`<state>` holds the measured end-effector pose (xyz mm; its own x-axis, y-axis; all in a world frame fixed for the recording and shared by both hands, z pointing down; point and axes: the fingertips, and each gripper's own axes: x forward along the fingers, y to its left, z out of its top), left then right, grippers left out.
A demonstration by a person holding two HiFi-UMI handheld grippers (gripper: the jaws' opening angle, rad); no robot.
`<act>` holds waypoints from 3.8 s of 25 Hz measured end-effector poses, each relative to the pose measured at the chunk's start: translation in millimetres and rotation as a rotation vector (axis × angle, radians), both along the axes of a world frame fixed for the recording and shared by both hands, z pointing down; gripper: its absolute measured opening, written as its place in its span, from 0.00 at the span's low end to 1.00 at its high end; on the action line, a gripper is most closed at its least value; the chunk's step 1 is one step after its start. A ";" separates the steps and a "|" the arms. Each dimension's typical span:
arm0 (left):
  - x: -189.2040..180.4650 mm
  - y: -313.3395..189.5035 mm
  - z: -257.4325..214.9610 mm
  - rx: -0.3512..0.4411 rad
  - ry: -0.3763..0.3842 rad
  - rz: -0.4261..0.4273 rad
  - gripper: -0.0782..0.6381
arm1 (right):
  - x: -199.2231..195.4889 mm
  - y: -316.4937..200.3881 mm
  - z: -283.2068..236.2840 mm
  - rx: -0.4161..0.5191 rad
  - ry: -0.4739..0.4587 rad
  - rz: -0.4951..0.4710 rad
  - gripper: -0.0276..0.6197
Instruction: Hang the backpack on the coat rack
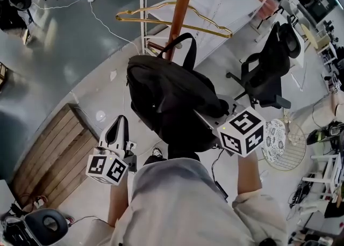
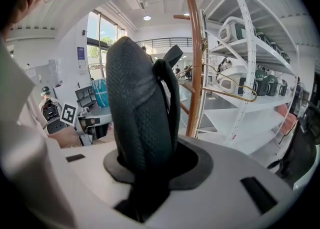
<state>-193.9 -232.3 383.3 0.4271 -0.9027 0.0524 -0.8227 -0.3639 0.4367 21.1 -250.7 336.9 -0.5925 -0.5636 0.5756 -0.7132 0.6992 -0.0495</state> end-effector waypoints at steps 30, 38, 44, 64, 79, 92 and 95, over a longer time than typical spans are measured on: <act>17.4 -55.5 -4.4 -0.034 -0.014 -0.029 0.11 | 15.1 -55.3 21.9 -0.072 -0.042 -0.033 0.24; 23.9 -53.9 -3.9 -0.032 -0.016 -0.028 0.11 | 19.2 -60.8 25.7 -0.084 -0.046 -0.043 0.24; 24.9 -55.4 -1.6 -0.049 -0.022 -0.037 0.11 | 21.7 -68.4 33.3 -0.094 -0.048 -0.047 0.24; 36.6 -64.8 8.0 -0.083 -0.024 -0.053 0.11 | 26.4 -89.5 55.0 -0.139 -0.048 -0.074 0.24; 42.7 -70.3 10.8 -0.091 -0.024 -0.052 0.11 | 28.0 -96.6 76.8 -0.193 -0.043 -0.082 0.24; 42.4 -66.0 11.3 -0.109 -0.036 -0.068 0.11 | 31.4 -101.0 93.9 -0.226 -0.035 -0.091 0.24; 42.7 -65.1 12.3 -0.117 -0.041 -0.074 0.11 | 33.2 -103.2 99.0 -0.237 -0.036 -0.090 0.24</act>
<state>-151.1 -297.4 395.6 0.3547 -0.9184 0.1755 -0.8637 -0.2499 0.4378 54.3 -353.9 435.9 -0.6568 -0.3595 0.6629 -0.6433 0.7258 -0.2437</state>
